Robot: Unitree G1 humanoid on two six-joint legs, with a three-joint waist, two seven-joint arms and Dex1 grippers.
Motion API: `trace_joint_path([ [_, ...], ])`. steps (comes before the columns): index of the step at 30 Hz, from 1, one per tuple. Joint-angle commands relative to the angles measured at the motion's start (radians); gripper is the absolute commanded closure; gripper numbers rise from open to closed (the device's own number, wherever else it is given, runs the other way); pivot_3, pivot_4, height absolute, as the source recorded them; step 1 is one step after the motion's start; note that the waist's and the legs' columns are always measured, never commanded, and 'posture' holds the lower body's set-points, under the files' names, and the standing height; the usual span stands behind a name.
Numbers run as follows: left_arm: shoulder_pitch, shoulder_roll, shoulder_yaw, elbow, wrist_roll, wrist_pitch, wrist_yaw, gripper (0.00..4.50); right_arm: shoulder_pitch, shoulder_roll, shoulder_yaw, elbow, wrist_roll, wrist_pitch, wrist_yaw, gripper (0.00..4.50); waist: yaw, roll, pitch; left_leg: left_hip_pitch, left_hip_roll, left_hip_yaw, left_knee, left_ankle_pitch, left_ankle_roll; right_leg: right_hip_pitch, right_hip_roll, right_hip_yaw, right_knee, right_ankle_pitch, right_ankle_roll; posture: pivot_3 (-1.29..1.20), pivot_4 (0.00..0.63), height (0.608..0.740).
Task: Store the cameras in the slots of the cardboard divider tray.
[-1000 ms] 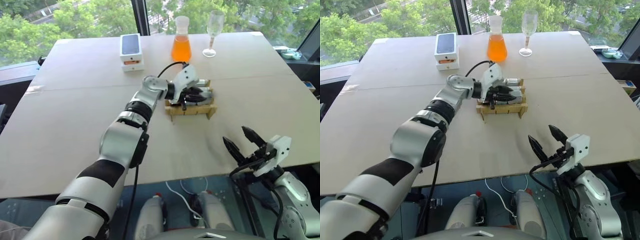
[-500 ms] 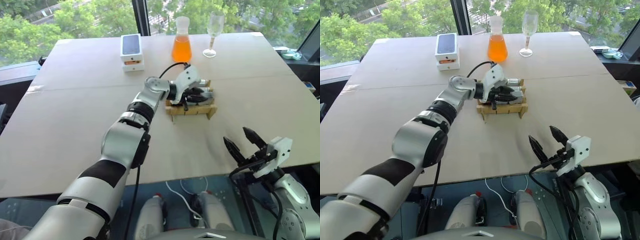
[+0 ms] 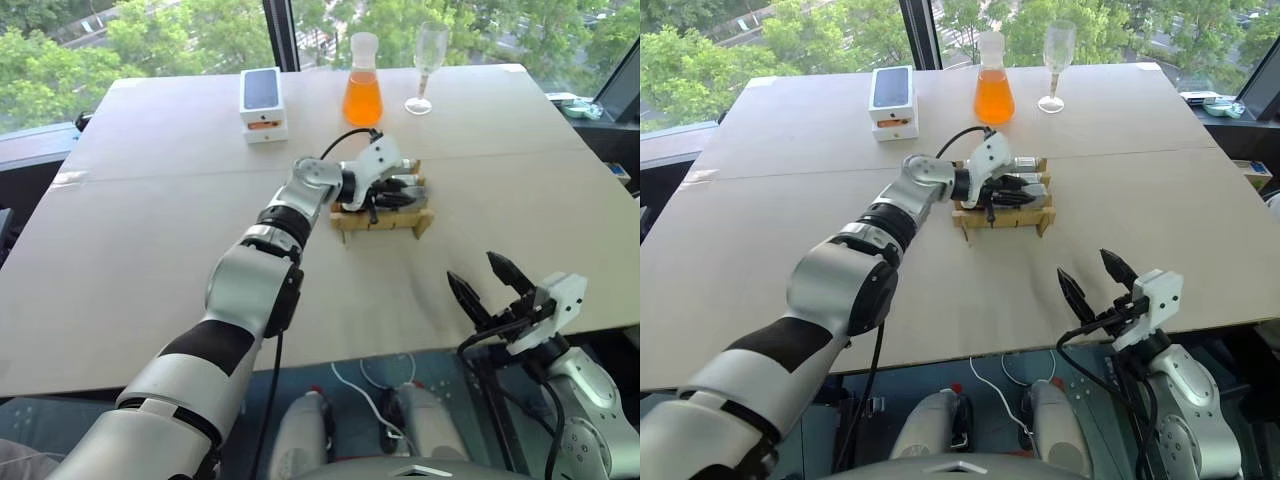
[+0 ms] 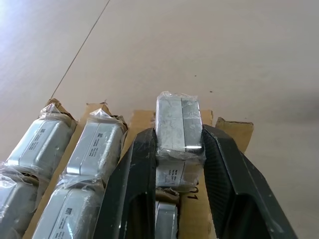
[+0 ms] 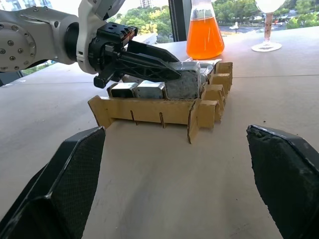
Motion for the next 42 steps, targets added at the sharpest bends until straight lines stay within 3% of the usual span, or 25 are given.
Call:
trace_joint_path([
  [1, 0.001, 0.010, -0.009, 0.001, 0.025, -0.012, 0.024, 3.75, -0.014, 0.004, -0.013, -0.031, 0.009, 0.000, 0.002, 0.00, 0.000, 0.000, 0.000, 0.000, 0.000, 0.000, 0.000, 0.000, 0.000, 0.000, 0.000, 0.000, 0.000, 0.000, 0.000, 0.00, 0.150, 0.740],
  [16, 0.004, 0.012, 0.008, 0.006, 0.037, 0.017, 0.046, 3.75, -0.019, 0.011, -0.025, -0.037, 0.016, 0.008, 0.003, 0.00, -0.003, 0.000, 0.000, 0.001, 0.000, 0.000, 0.000, 0.000, 0.000, 0.000, 0.000, 0.000, 0.001, 0.000, 0.000, 0.00, 0.150, 0.740],
  [24, 0.006, 0.014, 0.008, 0.003, 0.044, -0.002, 0.060, 0.03, -0.025, 0.016, -0.019, -0.038, 0.011, 0.013, -0.003, 0.00, -0.001, 0.000, 0.000, 0.000, 0.000, 0.000, 0.000, 0.000, 0.000, 0.000, 0.000, 0.000, 0.000, 0.000, 0.000, 0.00, 0.150, 0.740],
  [32, -0.007, 0.047, 0.037, -0.007, 0.019, -0.042, 0.050, 0.03, -0.052, 0.010, -0.011, -0.025, 0.009, 0.030, 0.003, 0.00, -0.002, 0.000, 0.000, 0.000, 0.000, 0.000, 0.000, 0.000, 0.000, 0.000, 0.000, 0.000, 0.000, 0.000, 0.000, 0.00, 0.150, 0.740],
  [38, 0.013, 0.128, 0.124, -0.067, -0.095, -0.088, -0.122, 0.03, -0.114, -0.026, -0.019, 0.007, -0.020, 0.079, -0.001, 0.00, -0.002, 0.000, 0.000, 0.000, 0.001, 0.000, 0.000, 0.001, -0.002, -0.001, 0.000, 0.000, 0.000, 0.000, 0.000, 0.00, 0.150, 0.740],
  [42, 0.107, 0.202, 0.166, -0.202, -0.189, -0.048, -0.220, 0.03, -0.206, -0.093, -0.015, 0.077, -0.092, 0.116, 0.000, 0.00, -0.006, 0.000, 0.000, 0.000, 0.001, 0.001, 0.000, 0.002, -0.004, 0.000, 0.000, 0.001, 0.001, 0.000, 0.000, 0.00, 0.150, 0.740],
])
